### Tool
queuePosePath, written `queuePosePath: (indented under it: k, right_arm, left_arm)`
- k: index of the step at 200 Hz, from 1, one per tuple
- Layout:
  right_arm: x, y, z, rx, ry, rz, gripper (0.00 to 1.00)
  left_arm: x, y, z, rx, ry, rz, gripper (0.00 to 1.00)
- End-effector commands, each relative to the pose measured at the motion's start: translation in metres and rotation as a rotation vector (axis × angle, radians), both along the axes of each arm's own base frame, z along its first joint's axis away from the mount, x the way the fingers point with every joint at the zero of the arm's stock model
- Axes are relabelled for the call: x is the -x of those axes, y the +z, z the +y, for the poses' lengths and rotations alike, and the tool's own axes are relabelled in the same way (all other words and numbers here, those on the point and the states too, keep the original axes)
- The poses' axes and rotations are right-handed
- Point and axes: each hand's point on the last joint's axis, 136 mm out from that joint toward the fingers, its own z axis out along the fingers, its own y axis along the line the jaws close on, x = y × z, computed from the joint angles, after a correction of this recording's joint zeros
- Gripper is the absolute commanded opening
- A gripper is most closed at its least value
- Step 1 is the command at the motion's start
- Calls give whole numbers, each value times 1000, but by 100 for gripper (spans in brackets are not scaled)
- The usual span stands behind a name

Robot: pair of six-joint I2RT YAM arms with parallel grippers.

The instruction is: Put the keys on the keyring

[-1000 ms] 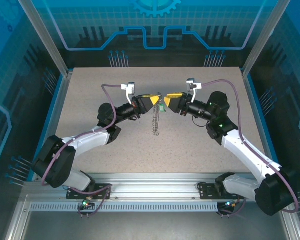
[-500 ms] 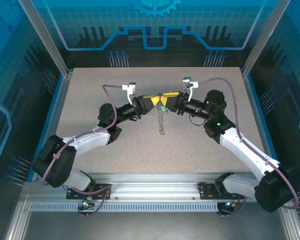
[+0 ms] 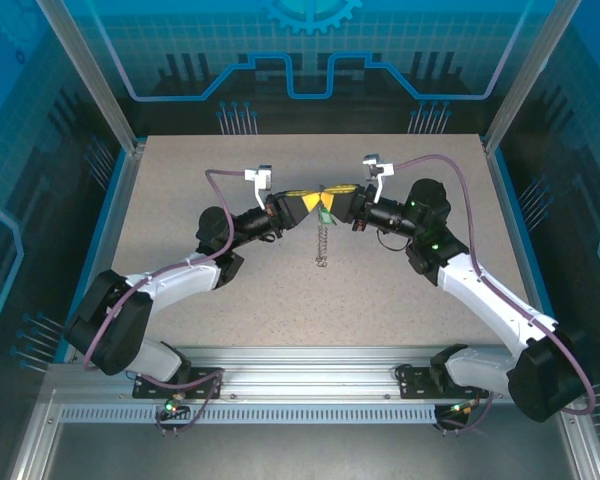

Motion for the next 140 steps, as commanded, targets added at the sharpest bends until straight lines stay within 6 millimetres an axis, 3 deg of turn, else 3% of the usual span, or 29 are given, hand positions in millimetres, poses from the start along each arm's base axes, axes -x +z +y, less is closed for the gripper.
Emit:
queuePosePath:
  k: [1, 21, 68, 99, 140]
  right_arm:
    - [7, 10, 5, -7, 31, -44, 14]
    - [8, 9, 4, 3, 30, -48, 0]
    - [8, 11, -3, 39, 29, -72, 0]
    - [9, 11, -10, 106, 64, -90, 0]
    - [11, 4, -15, 191, 150, -88, 0]
  left_arm:
    - [4, 17, 1, 36, 12, -68, 0]
    - [4, 18, 1, 35, 13, -71, 0]
    - [6, 18, -1, 0, 5, -85, 0]
    - [10, 18, 4, -89, 28, -121, 28]
    - [17, 12, 11, -287, 31, -163, 43]
